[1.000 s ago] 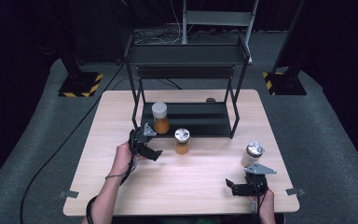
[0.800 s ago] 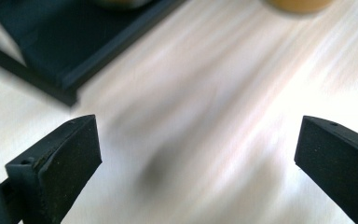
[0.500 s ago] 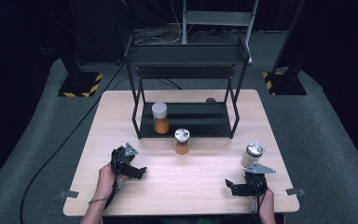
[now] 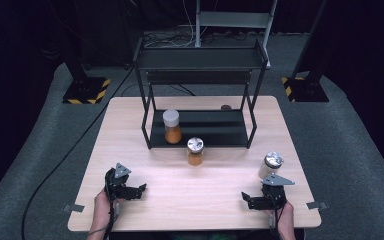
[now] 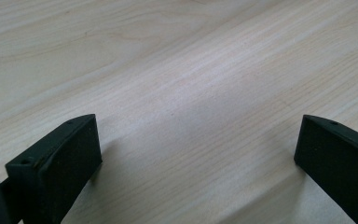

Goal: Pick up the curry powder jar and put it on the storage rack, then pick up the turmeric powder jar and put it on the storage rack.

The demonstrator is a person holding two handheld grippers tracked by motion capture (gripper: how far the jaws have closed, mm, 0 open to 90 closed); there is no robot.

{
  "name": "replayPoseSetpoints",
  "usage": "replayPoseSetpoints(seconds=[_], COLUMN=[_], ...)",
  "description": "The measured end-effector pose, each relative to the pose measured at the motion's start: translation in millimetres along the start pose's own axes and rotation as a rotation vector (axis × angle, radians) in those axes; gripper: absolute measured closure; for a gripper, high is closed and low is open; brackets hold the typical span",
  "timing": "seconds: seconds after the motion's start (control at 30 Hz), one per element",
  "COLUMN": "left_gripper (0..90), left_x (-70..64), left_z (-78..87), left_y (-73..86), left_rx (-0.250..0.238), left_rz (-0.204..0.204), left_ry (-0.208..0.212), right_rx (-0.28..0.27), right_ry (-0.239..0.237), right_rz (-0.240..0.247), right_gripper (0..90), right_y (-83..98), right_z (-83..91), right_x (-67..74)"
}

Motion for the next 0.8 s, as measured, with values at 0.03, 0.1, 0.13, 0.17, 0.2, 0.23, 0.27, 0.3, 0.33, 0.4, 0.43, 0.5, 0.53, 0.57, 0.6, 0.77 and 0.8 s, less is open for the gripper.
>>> replayPoseSetpoints(seconds=[0.03,0.1,0.13,0.17,0.2,0.23,0.27,0.3,0.33,0.4,0.43,0.5,0.53,0.57,0.6,0.77,0.8], left_gripper=[0.1,0.1,0.1,0.1,0.1,0.1,0.1,0.1,0.1,0.1,0.1,0.1,0.1,0.1,0.2,0.1,0.1], left_x=[0.9,0.9,0.9,0.8,0.9,0.9,0.9,0.9,0.9,0.9,0.9,0.8,0.8,0.8,0.8,1.2,1.2], left_z=[0.8,0.8,0.9,0.8,0.9,0.9,0.9,0.9,0.9,0.9,0.9,0.9,0.9,0.9,0.9,0.7,0.7], left_y=[0.5,0.6,0.6,0.6,0.6,0.6,0.7,0.6,0.7,0.7,0.7,0.7,0.7,0.7,0.7,0.5,0.5], left_rx=[0.003,0.003,0.003,0.003,0.003,0.003,0.003,0.003,0.003,0.004,0.003,0.004,0.003,0.003,0.003,0.003,0.003], left_rz=[-0.003,-0.004,-0.004,-0.004,-0.004,-0.003,-0.004,-0.004,-0.004,-0.004,-0.004,-0.004,-0.003,-0.003,-0.003,-0.004,-0.003], left_ry=[-0.001,-0.001,-0.001,-0.001,-0.001,-0.001,-0.001,-0.001,-0.001,-0.001,-0.001,-0.001,0.0,0.0,0.0,0.001,0.001], right_rx=[0.002,0.001,0.002,0.001,0.002,0.003,0.002,0.003,0.002,0.002,0.0,0.001,0.001,0.001,0.002,0.001,0.002], right_ry=[0.0,0.002,0.001,0.001,0.001,0.001,0.002,0.002,0.003,0.002,0.002,0.004,0.006,0.008,0.009,0.02,0.022], right_rz=[0.002,0.0,-0.003,-0.004,-0.004,-0.004,-0.001,0.001,0.0,-0.003,-0.004,-0.004,-0.003,-0.002,-0.001,0.002,0.003], right_gripper=[0.6,0.6,0.5,0.5,0.5,0.5,0.5,0.5,0.5,0.6,0.5,0.6,0.6,0.6,0.6,0.6,0.6], right_y=[0.1,0.1,0.1,0.0,0.1,0.1,0.1,0.2,0.1,0.1,0.1,0.2,0.2,0.2,0.2,0.2,0.2], right_z=[-0.2,-0.1,-0.2,-0.1,-0.1,-0.2,-0.2,-0.3,-0.2,-0.1,0.1,0.0,0.0,-0.1,-0.1,-0.2,-0.3], right_x=[-0.1,0.0,-0.2,-0.4,-0.4,-0.3,-0.2,-0.2,-0.2,-0.4,-0.3,-0.3,-0.3,-0.3,-0.2,-0.2,-0.2])
Point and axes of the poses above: each handheld gripper's, and its own axes: z roughly backward along the jaws, y roughly out of its underside, x roughly to its left, the point moved 5 cm from there along -z, roughly forward along the jaws, and after that the axes turned 12 degrees about y, right-handed, at the moved point
